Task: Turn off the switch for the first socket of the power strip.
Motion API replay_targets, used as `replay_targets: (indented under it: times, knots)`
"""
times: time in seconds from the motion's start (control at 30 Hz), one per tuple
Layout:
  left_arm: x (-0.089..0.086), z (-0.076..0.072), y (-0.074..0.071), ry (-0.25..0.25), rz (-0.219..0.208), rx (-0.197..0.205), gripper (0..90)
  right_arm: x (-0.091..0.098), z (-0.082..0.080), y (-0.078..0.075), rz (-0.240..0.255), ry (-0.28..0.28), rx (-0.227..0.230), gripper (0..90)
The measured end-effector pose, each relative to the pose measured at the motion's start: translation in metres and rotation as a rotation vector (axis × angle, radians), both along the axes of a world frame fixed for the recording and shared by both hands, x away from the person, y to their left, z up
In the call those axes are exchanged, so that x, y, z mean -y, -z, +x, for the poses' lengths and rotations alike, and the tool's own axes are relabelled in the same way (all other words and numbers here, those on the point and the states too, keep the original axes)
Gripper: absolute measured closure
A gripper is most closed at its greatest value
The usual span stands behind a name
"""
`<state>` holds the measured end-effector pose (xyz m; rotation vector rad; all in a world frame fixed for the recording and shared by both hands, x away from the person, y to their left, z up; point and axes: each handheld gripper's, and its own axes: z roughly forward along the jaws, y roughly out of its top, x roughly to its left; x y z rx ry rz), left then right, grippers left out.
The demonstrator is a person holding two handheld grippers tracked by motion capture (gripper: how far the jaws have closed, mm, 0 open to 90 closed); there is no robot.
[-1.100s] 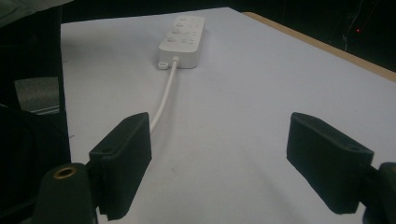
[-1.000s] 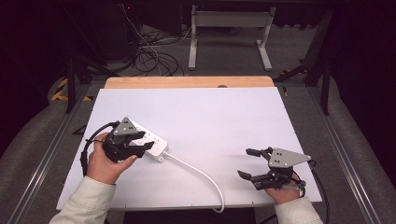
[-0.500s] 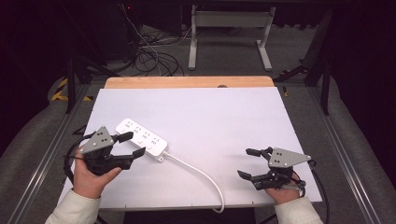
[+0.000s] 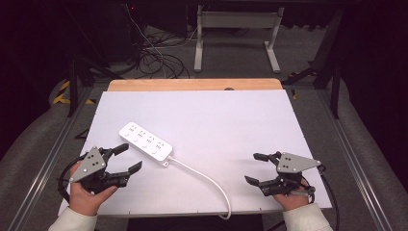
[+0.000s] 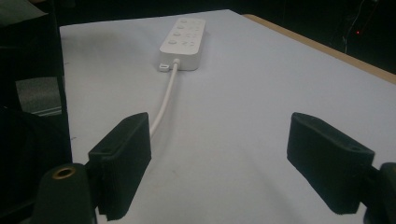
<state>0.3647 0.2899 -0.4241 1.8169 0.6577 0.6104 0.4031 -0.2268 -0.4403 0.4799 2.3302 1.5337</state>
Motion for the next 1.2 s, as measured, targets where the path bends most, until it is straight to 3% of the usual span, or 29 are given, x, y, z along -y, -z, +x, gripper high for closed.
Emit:
replay_targets:
  times: [0.17,0.23,0.4,0.63,0.7,0.87,1.03,1.2]
  knots:
    - [-0.005,-0.004,0.010,0.003,-0.007,-0.015,26.5,-0.001,0.000,0.000,-0.002,-0.002,-0.002,22.1]
    - [-0.009,-0.005,0.018,-0.012,-0.002,-0.041,26.3,-0.001,0.000,0.000,-0.005,-0.002,-0.003,22.0]
    - [-0.014,-0.002,0.034,-0.057,0.041,-0.080,26.3,-0.001,0.000,0.000,-0.004,0.000,-0.001,22.0]
    - [-0.015,-0.002,0.048,-0.057,0.067,-0.119,25.8,-0.002,0.000,0.001,-0.008,-0.001,0.000,21.8]
    - [-0.013,-0.001,0.053,-0.036,0.075,-0.127,25.7,-0.001,0.000,0.001,-0.008,-0.001,-0.001,21.8]
    - [-0.008,-0.001,0.052,-0.033,0.090,-0.108,25.6,-0.002,0.001,0.002,-0.010,0.003,-0.001,20.9]
    - [-0.011,-0.004,0.046,-0.037,0.021,-0.105,25.6,-0.002,0.001,0.001,-0.008,0.007,0.004,20.1]
    - [-0.011,-0.006,0.041,-0.016,0.010,-0.117,25.6,-0.002,0.001,0.001,-0.008,0.009,0.007,19.8]
